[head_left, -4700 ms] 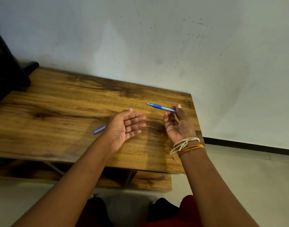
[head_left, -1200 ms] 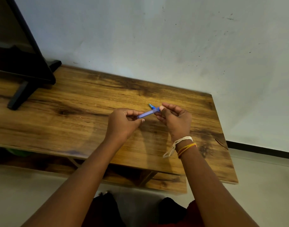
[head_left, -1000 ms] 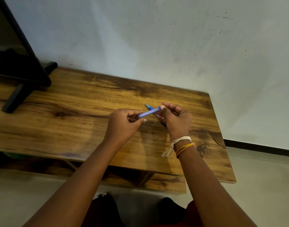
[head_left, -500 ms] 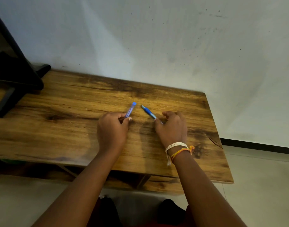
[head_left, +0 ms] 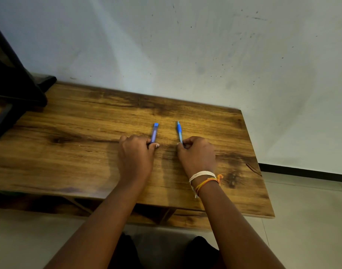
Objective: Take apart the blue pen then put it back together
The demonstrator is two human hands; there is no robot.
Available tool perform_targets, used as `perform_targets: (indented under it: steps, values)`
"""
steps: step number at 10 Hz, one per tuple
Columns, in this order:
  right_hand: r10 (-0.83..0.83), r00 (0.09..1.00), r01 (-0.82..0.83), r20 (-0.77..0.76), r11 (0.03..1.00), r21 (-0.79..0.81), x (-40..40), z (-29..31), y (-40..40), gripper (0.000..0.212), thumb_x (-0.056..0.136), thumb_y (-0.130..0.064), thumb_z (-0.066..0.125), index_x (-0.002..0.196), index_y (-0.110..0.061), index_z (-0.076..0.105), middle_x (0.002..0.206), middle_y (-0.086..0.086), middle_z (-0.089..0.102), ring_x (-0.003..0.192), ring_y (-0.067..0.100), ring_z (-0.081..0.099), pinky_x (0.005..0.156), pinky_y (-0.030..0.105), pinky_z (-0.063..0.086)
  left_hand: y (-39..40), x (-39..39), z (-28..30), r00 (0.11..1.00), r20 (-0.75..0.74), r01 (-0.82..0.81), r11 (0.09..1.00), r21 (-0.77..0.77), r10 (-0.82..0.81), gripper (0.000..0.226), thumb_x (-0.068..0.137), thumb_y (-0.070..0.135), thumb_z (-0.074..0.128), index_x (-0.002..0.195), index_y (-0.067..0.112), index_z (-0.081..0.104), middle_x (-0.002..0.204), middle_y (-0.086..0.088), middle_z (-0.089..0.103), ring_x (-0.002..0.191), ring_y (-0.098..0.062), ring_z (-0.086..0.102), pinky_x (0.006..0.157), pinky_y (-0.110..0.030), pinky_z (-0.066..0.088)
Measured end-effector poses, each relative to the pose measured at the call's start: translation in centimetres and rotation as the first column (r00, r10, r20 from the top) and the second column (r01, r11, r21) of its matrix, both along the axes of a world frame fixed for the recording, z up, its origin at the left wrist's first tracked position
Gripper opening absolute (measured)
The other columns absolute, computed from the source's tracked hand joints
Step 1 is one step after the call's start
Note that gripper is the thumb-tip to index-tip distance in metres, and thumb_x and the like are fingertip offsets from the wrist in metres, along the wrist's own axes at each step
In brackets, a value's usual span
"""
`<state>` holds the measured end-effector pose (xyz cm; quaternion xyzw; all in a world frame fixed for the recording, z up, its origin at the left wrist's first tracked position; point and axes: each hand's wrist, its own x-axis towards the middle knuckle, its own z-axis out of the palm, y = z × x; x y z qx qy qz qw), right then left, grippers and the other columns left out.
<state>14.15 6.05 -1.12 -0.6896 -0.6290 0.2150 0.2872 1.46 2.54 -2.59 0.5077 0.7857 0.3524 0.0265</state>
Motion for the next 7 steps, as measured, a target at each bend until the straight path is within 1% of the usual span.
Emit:
perform_targets:
  steps: [1, 2, 3, 4, 5, 6, 7]
  values:
    - [-0.014, 1.0, 0.014, -0.01, 1.0, 0.007, -0.16, -0.05, -0.03, 0.017, 0.082, -0.028, 0.066, 0.091, -0.016, 0.074, 0.086, 0.004, 0.075, 0.083, 0.024, 0.069, 0.072, 0.032, 0.054, 0.06, -0.04, -0.18, 1.0, 0.011, 0.007, 1.0, 0.024, -0.007, 0.02, 0.076, 0.029, 0.074, 0.085, 0.011, 0.075, 0.074, -0.006, 0.072, 0.077, -0.017, 0.045, 0.068, -0.032, 0.038]
    - [-0.031, 0.999, 0.032, -0.025, 0.999, 0.015, -0.04, 0.01, 0.07, 0.018, 0.083, -0.03, 0.066, 0.092, -0.017, 0.075, 0.086, 0.004, 0.075, 0.083, 0.025, 0.069, 0.073, 0.032, 0.054, 0.15, -0.2, -0.41, 0.999, 0.028, 0.022, 0.999, 0.031, -0.023, 0.019, 0.075, 0.029, 0.075, 0.083, 0.012, 0.075, 0.072, -0.005, 0.072, 0.074, -0.011, 0.037, 0.077, -0.04, 0.044]
    - [-0.031, 0.999, 0.032, -0.014, 0.999, 0.023, -0.12, 0.08, -0.01, 0.02, 0.085, -0.032, 0.064, 0.094, -0.017, 0.075, 0.086, 0.003, 0.075, 0.083, 0.025, 0.068, 0.069, 0.027, 0.048, 0.23, -0.34, -0.45, 0.999, 0.036, 0.035, 0.998, 0.044, -0.037, 0.017, 0.074, 0.028, 0.076, 0.082, 0.013, 0.075, 0.071, -0.004, 0.072, 0.074, -0.011, 0.037, 0.072, -0.035, 0.041]
    - [-0.021, 1.0, 0.021, -0.005, 1.0, 0.022, -0.09, 0.05, 0.0, 0.021, 0.086, -0.032, 0.064, 0.095, -0.018, 0.076, 0.086, 0.004, 0.075, 0.083, 0.025, 0.069, 0.071, 0.029, 0.051, 0.13, -0.39, -0.5, 0.998, 0.036, 0.054, 0.996, 0.069, -0.057, 0.015, 0.073, 0.026, 0.077, 0.08, 0.014, 0.075, 0.07, -0.003, 0.072, 0.068, -0.006, 0.035, 0.073, -0.035, 0.041]
    - [-0.019, 1.0, 0.019, -0.006, 0.999, 0.027, -0.05, -0.05, -0.08, 0.02, 0.086, -0.033, 0.065, 0.094, -0.018, 0.076, 0.085, 0.003, 0.076, 0.081, 0.024, 0.069, 0.069, 0.028, 0.051, -0.03, -0.34, -0.56, 0.998, 0.027, 0.054, 0.996, 0.078, -0.056, 0.014, 0.074, 0.026, 0.076, 0.079, 0.013, 0.075, 0.071, -0.003, 0.072, 0.068, -0.007, 0.036, 0.075, -0.038, 0.044]
    - [-0.012, 1.0, 0.012, -0.005, 0.999, 0.038, -0.16, -0.19, 0.03, 0.022, 0.086, -0.035, 0.064, 0.092, -0.018, 0.076, 0.082, 0.003, 0.075, 0.078, 0.023, 0.068, 0.065, 0.024, 0.045, -0.09, -0.18, -0.58, 0.997, 0.006, 0.072, 0.993, 0.093, -0.073, 0.014, 0.075, 0.026, 0.075, 0.08, 0.013, 0.074, 0.072, -0.004, 0.072, 0.068, -0.01, 0.042, 0.074, -0.034, 0.04]
    - [-0.023, 1.0, 0.024, -0.021, 0.998, 0.052, 0.05, -0.55, 0.03, 0.027, 0.089, -0.037, 0.06, 0.085, -0.015, 0.076, 0.076, 0.005, 0.073, 0.071, 0.024, 0.066, 0.059, 0.023, 0.042, -0.27, -0.4, -0.72, 0.996, 0.052, 0.069, 0.995, 0.07, -0.072, 0.018, 0.078, 0.029, 0.073, 0.087, 0.014, 0.074, 0.079, -0.004, 0.073, 0.078, -0.018, 0.056, 0.075, -0.03, 0.036]
